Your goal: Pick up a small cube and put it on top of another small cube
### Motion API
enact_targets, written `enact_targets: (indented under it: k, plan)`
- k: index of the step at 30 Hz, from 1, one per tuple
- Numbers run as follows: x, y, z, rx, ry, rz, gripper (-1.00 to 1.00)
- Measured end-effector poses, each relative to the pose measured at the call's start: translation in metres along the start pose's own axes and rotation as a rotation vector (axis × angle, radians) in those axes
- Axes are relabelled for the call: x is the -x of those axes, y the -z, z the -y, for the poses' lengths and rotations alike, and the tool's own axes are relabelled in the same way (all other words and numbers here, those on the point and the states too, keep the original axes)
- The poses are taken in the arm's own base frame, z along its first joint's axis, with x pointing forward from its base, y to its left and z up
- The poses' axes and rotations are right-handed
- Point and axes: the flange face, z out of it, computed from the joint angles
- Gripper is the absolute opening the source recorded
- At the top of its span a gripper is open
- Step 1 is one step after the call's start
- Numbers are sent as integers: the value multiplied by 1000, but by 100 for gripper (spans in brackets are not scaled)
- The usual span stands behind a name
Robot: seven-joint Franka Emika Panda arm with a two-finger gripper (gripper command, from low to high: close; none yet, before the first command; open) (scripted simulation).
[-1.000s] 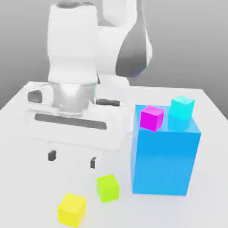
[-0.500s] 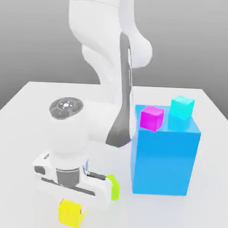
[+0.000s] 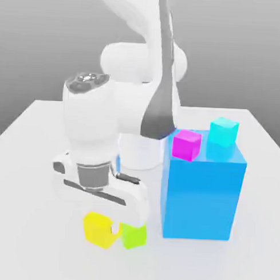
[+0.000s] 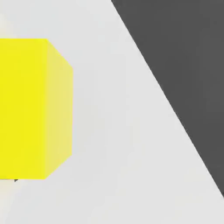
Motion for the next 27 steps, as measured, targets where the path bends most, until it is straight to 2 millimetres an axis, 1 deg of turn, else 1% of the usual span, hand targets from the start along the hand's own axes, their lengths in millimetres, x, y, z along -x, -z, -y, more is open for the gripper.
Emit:
enact_targets:
  k: [7, 13, 17, 21, 25, 27]
  plan:
    - [28, 23, -9, -26, -250, 23, -100]
    - [45, 33, -22, -26, -470, 13, -100]
    - [55, 33, -32, -17, -618, -10, -100]
    - [62, 27, -45, -3, -770, -46, -100]
    - [64, 18, -58, 14, -916, -92, -100]
    - [62, 14, -59, 15, -939, -107, -100]
